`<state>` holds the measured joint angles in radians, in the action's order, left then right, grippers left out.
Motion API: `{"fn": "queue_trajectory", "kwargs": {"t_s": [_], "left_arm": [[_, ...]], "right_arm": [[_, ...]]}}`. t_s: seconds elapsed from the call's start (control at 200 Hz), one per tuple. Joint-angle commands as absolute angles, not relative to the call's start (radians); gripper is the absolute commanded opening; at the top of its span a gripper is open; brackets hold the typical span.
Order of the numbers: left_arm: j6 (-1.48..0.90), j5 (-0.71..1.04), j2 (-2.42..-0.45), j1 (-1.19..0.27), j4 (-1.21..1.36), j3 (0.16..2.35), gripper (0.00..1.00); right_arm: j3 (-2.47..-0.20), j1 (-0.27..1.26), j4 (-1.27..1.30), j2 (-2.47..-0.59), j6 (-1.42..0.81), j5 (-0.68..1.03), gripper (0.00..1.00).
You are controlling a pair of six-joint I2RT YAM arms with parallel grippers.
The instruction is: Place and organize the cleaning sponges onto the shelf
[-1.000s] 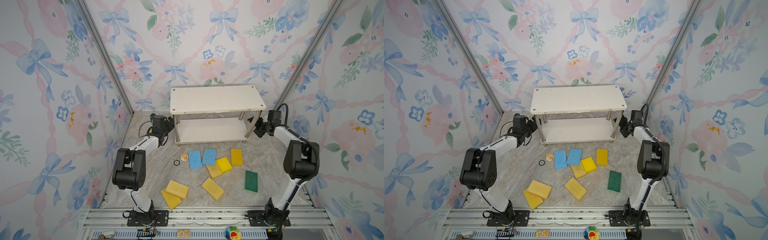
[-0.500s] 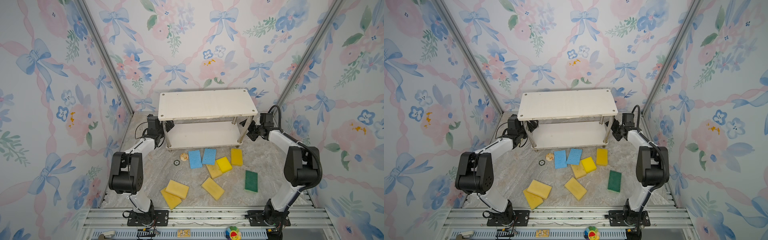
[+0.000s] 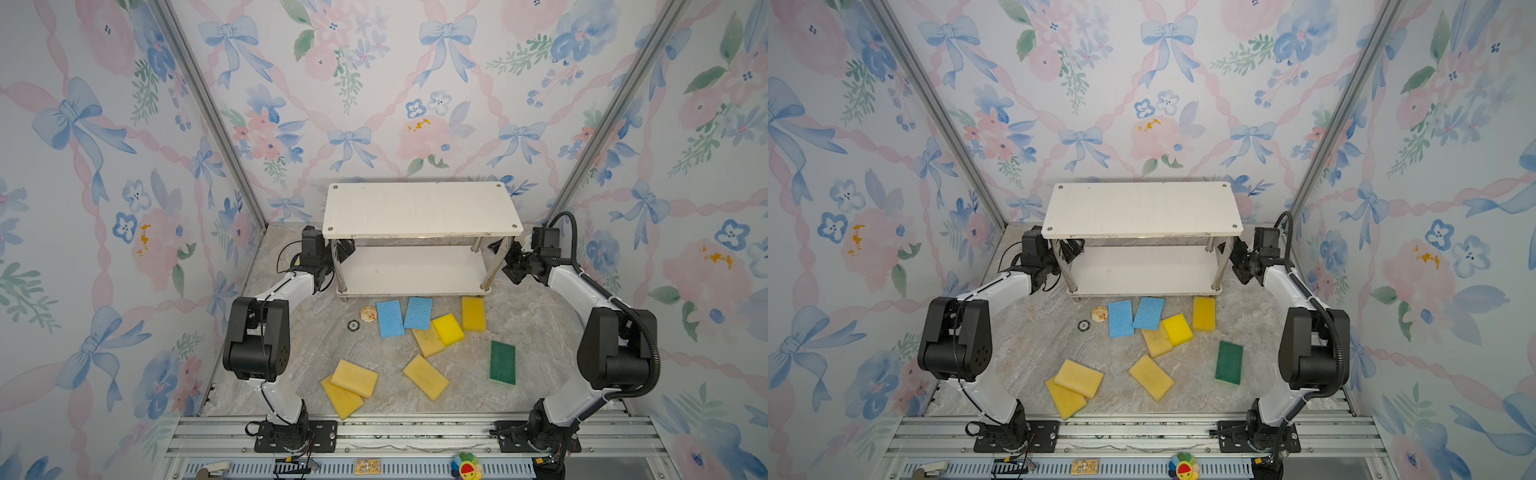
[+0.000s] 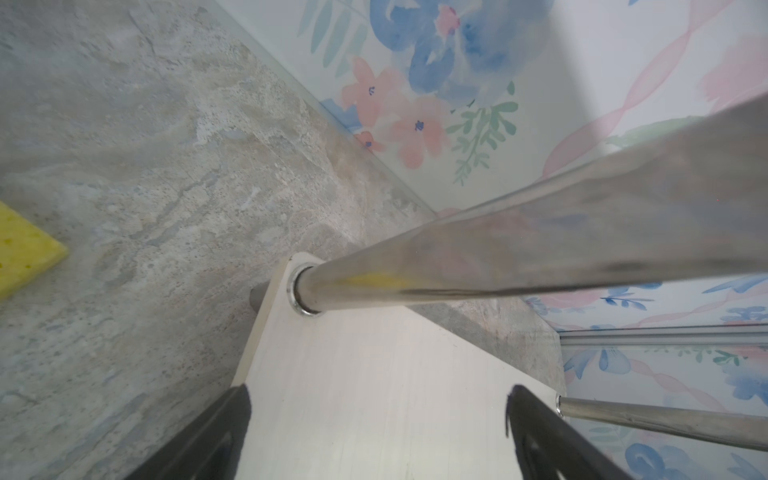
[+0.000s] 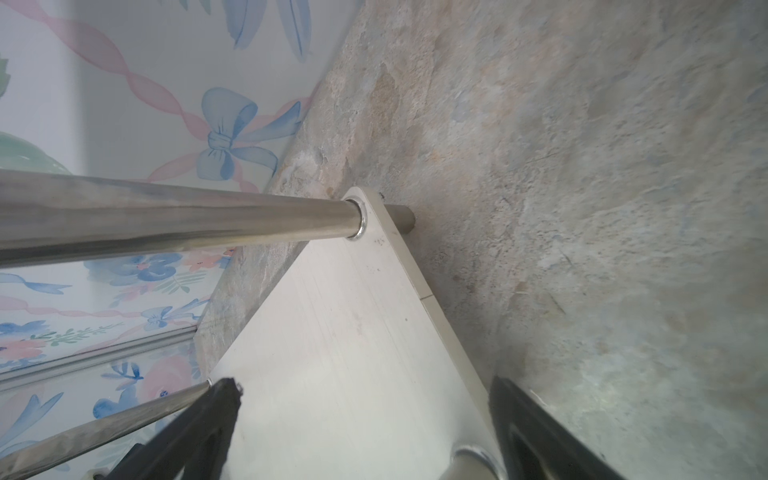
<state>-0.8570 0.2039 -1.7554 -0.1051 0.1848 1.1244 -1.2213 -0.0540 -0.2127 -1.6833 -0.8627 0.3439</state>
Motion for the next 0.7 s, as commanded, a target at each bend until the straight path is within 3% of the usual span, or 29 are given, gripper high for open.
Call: {"fn": "queue_trajectory", "kwargs": {"t_s": [0.0, 0.5, 0.695], "left_arm": [[-0.848, 0.225, -1.776, -0.119, 0.179, 1.149, 0.98], [-0.793, 0.178, -1.617, 0.056, 0.060, 1.062, 0.98], [-0.763, 0.083, -1.492, 0.150, -0.032, 0.977, 0.98]], "right_arm": [[-1.192, -0.070, -0.261, -1.631, -0.845, 0.358, 0.97], [-1.248, -0.253, -0.341, -1.617, -0.776, 0.397, 0.97], [-1.207, -0.253, -0.333, -1.522, -0.787, 0.439, 0.97]]}}
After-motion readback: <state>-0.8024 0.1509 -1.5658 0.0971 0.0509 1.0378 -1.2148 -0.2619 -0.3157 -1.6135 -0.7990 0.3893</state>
